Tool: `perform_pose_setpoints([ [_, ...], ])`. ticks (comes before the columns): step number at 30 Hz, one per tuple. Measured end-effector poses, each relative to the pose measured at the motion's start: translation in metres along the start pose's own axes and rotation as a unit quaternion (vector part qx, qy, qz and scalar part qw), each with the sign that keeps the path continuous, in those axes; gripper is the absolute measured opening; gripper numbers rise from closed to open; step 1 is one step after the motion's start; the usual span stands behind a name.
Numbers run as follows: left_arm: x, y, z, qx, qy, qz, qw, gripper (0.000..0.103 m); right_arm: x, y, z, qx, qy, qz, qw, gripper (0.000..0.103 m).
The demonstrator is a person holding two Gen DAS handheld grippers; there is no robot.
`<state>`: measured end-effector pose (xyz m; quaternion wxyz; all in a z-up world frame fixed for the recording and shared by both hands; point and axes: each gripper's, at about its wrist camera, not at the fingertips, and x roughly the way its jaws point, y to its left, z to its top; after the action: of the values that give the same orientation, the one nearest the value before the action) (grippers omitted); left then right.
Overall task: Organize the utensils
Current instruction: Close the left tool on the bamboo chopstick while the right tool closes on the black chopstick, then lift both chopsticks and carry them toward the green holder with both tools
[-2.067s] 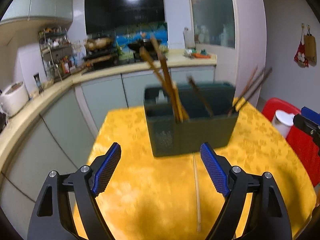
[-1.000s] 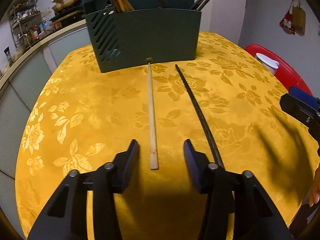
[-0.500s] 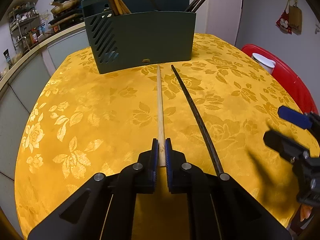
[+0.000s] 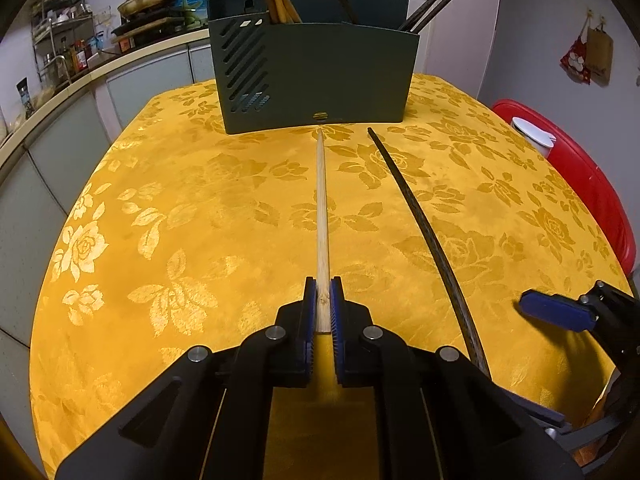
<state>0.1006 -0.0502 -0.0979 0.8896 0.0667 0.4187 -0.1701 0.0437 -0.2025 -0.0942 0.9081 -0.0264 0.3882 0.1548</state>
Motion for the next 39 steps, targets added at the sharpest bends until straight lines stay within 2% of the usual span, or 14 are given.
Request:
perform_pose_setpoints([
  [5, -0.001, 0.001, -0.001, -0.004, 0.0, -0.004, 1.0, 0.007, 0.005, 0.004, 0.002, -0.017, 0.001, -0.033, 0.999, 0.051],
  [11, -0.003, 0.002, -0.002, -0.007, 0.001, -0.003, 1.0, 0.007, 0.003, -0.017, 0.002, 0.014, -0.003, -0.077, 0.997, 0.043],
  [17, -0.003, 0.0, -0.003, -0.005, -0.003, 0.003, 1.0, 0.007, 0.001, -0.02, -0.002, 0.021, -0.01, -0.058, 0.998, 0.036],
  [22, -0.004, -0.001, -0.004, -0.003, -0.004, 0.007, 1.0, 0.007, 0.004, -0.005, -0.002, -0.004, -0.016, -0.049, 0.999, 0.02],
  [26, -0.004, -0.002, -0.005, -0.002, -0.005, 0.008, 1.0, 0.007, 0.005, -0.009, 0.0, 0.01, -0.018, -0.043, 0.999, 0.012],
  [35, -0.006, -0.002, -0.006, -0.002, -0.004, 0.009, 0.9999, 0.007, 0.001, -0.008, -0.006, 0.013, -0.024, -0.054, 0.998, 0.01],
  [39, -0.007, -0.001, -0.006, -0.004, 0.0, 0.008, 1.0, 0.007, -0.001, -0.015, -0.005, 0.036, -0.02, -0.04, 0.998, 0.008],
])
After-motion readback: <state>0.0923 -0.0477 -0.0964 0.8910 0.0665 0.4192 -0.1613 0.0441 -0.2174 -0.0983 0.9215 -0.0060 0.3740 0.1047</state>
